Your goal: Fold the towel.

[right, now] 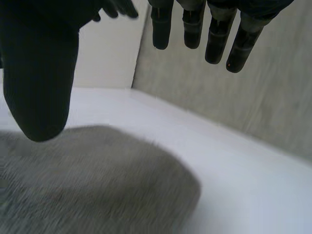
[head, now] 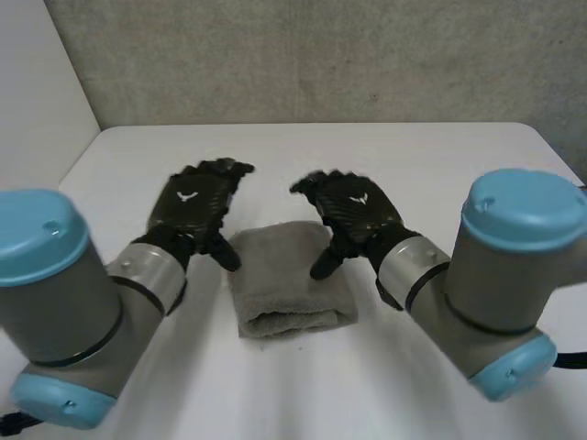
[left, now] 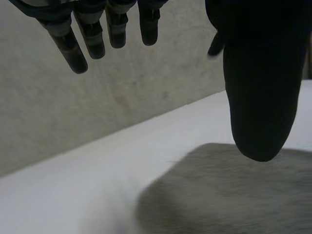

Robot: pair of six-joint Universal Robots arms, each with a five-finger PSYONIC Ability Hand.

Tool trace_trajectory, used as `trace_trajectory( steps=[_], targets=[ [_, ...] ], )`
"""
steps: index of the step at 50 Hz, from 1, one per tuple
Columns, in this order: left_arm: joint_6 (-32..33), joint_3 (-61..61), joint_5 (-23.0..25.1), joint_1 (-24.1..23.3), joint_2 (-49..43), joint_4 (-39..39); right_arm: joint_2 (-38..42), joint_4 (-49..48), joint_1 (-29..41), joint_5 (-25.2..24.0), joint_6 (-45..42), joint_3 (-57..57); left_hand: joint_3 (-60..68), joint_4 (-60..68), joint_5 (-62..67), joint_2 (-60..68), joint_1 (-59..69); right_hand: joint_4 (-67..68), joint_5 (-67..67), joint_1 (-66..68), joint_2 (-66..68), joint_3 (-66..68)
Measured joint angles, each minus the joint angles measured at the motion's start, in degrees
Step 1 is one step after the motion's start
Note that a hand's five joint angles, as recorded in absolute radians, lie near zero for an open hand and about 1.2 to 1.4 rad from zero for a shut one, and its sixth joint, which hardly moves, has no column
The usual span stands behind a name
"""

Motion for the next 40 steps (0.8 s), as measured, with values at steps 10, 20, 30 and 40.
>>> trace_trajectory(
  steps=[10, 20, 30, 40],
  targets=[
    [-6.17, 7.24, -0.55, -2.98, -12.90, -7.36, 10.54, 6.40, -3.32, -3.29, 0.85, -4.51, 0.00, 0.00, 0.00, 0.00, 0.00, 0.00, 0.00, 0.00, 0.00, 0.00],
    [-4.95, 7.06, -1.03, -0.68, -17.24, -7.78, 14.50, 6.19, -4.06, -1.60, -6.59, -6.10, 0.00, 0.00, -0.13, 0.00, -0.02, 0.00, -0.34, 0.00, 0.00, 0.00],
    [5.01, 8.01, -0.98, -0.26, -8.82, -7.83, 2.10, 5.73, -6.50, 4.55, -9.82, -5.22, 0.00, 0.00, -0.14, -0.01, -0.02, 0.00, -0.58, 0.00, 0.00, 0.00],
    [9.24, 17.34, -0.94, 1.14, 6.14, -16.40, -15.71, 6.00, -12.22, 9.13, -10.10, -5.60, 0.00, -0.10, -0.14, -0.03, -0.02, 0.00, -0.58, 0.00, 0.00, 0.00]
  ],
)
